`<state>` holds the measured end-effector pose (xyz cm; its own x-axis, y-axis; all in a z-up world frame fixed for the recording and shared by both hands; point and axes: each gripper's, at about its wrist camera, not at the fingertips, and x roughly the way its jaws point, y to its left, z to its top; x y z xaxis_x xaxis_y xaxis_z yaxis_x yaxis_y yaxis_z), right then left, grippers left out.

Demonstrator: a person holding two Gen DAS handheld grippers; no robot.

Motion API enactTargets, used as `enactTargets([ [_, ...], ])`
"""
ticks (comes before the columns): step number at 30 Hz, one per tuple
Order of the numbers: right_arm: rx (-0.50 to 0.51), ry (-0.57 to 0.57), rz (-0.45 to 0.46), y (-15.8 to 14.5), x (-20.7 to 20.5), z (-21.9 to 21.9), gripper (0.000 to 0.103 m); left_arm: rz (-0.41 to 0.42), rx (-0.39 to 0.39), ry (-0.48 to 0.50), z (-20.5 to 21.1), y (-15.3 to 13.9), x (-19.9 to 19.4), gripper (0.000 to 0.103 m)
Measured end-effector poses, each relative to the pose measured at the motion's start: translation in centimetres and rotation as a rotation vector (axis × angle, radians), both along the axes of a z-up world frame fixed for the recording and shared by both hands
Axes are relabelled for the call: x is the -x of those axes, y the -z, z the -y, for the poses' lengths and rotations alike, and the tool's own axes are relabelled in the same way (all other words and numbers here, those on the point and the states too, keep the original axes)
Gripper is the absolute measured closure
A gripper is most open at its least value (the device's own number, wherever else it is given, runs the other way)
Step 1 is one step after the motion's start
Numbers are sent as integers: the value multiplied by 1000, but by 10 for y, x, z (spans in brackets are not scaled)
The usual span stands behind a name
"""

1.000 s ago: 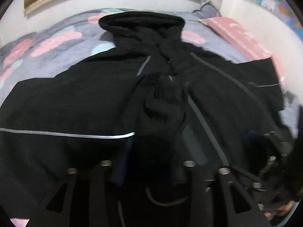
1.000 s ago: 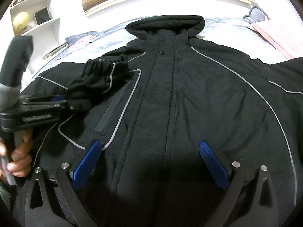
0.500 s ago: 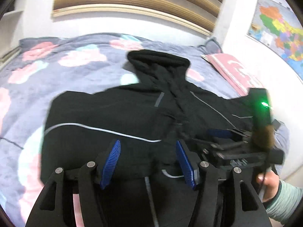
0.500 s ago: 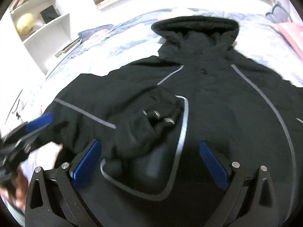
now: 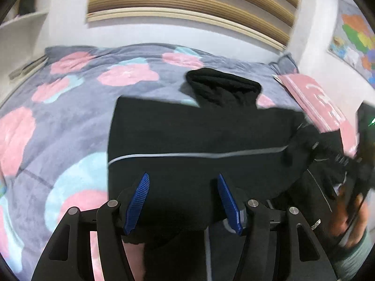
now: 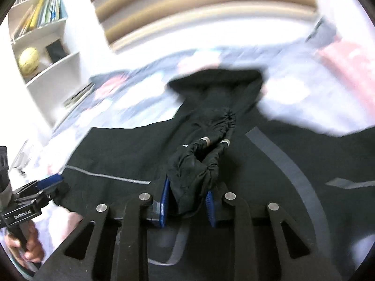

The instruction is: Fold large clothes

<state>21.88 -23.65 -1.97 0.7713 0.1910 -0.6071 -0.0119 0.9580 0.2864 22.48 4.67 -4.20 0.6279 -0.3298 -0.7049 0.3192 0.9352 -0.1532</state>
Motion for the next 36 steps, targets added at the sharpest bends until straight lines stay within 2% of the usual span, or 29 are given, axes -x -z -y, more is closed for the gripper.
enactTargets([
  [3, 117, 108, 37, -14, 13, 44, 73, -13, -49, 70, 37, 5, -8, 41],
  [5, 143, 163, 20, -10, 17, 71, 73, -43, -77, 99, 62, 18, -17, 41],
  [7, 141, 192, -17, 2, 16, 95, 73, -80, -88, 108, 78, 34, -25, 41],
  [11, 128, 199, -176, 62, 3, 121, 73, -194, -113, 80, 95, 91, -43, 41],
  [13, 110, 197, -246, 95, 1, 129, 72, -184, -97, 73, 95, 102, -43, 41],
  [15, 80, 197, -263, 114, 4, 136, 71, -164, -88, 72, 93, 103, -39, 41],
  [17, 60, 203, -261, 114, 5, 142, 63, -156, -88, 70, 92, 105, -36, 41],
  [20, 23, 226, -265, 99, 8, 150, 57, -129, -102, 71, 94, 107, -32, 39],
  [22, 28, 256, -215, 76, 19, 149, 50, -111, -104, 72, 95, 107, -29, 38],
  [24, 52, 241, -128, 49, 31, 139, 41, -101, -104, 69, 97, 106, -28, 37],
  [27, 102, 164, -96, 38, 25, 116, 38, -80, -120, 69, 101, 106, -27, 36],
  [30, 149, 144, -167, 64, 5, 100, 38, -58, -130, 68, 102, 107, -25, 36],
  [33, 219, 152, -288, 115, -13, 90, 37, -47, -123, 74, 101, 107, -24, 36],
  [36, 244, 155, -247, 115, -7, 86, 36, -32, -138, 70, 103, 108, -24, 35],
])
